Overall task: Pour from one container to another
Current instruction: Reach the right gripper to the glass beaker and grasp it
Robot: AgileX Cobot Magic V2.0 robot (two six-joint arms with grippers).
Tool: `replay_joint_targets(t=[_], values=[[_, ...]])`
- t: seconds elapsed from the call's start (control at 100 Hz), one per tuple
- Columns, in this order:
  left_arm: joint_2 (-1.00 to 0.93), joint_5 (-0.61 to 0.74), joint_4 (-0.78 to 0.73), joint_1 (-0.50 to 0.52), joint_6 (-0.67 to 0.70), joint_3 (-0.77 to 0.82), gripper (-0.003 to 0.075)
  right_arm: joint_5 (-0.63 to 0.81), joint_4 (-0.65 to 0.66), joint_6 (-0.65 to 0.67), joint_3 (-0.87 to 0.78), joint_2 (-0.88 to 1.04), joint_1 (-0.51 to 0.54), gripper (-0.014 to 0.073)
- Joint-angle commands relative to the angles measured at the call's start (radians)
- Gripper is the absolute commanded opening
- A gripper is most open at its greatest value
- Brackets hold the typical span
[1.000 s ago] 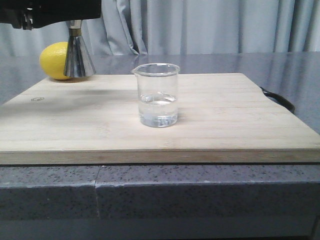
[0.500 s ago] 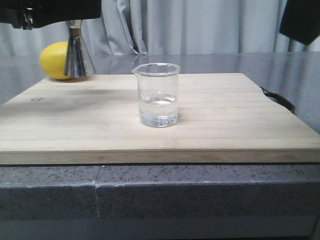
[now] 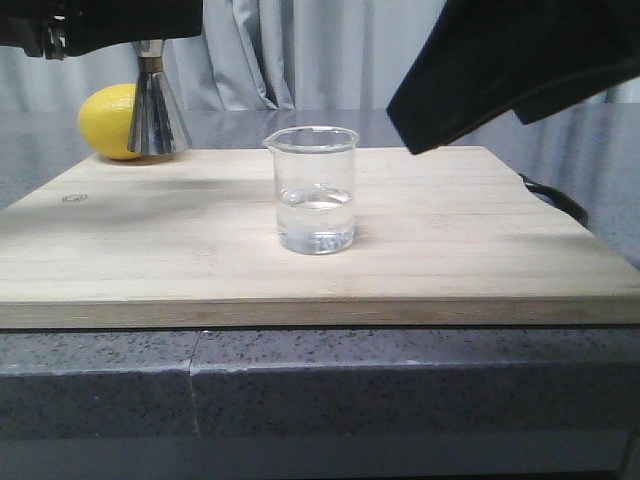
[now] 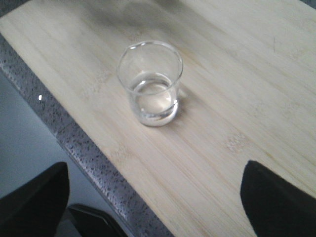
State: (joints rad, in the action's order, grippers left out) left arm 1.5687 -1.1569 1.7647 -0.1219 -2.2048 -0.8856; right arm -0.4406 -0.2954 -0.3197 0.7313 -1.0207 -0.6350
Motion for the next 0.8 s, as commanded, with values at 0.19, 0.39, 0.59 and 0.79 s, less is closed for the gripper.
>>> replay_joint_targets(t=[0.19, 0.39, 0.59, 0.79], values=[[-0.043, -0.089, 0.099, -0.010, 0.013, -0.026, 0.0291, 0.550, -0.060, -0.027, -0.205, 0.021, -0.113, 0.0636], [-0.043, -0.089, 0.099, -0.010, 0.013, -0.026, 0.0291, 0.811, -0.060, -0.008, -0.267, -0.060, -0.171, 0.0636], [-0.043, -0.089, 0.099, -0.010, 0.013, -0.026, 0.0291, 0.979, -0.056, 0.014, -0.267, -0.184, -0.210, 0.0636], [-0.043, -0.089, 0.099, -0.010, 0.013, -0.026, 0.0291, 1.149, -0.044, 0.017, -0.267, -0.302, -0.246, 0.0636]])
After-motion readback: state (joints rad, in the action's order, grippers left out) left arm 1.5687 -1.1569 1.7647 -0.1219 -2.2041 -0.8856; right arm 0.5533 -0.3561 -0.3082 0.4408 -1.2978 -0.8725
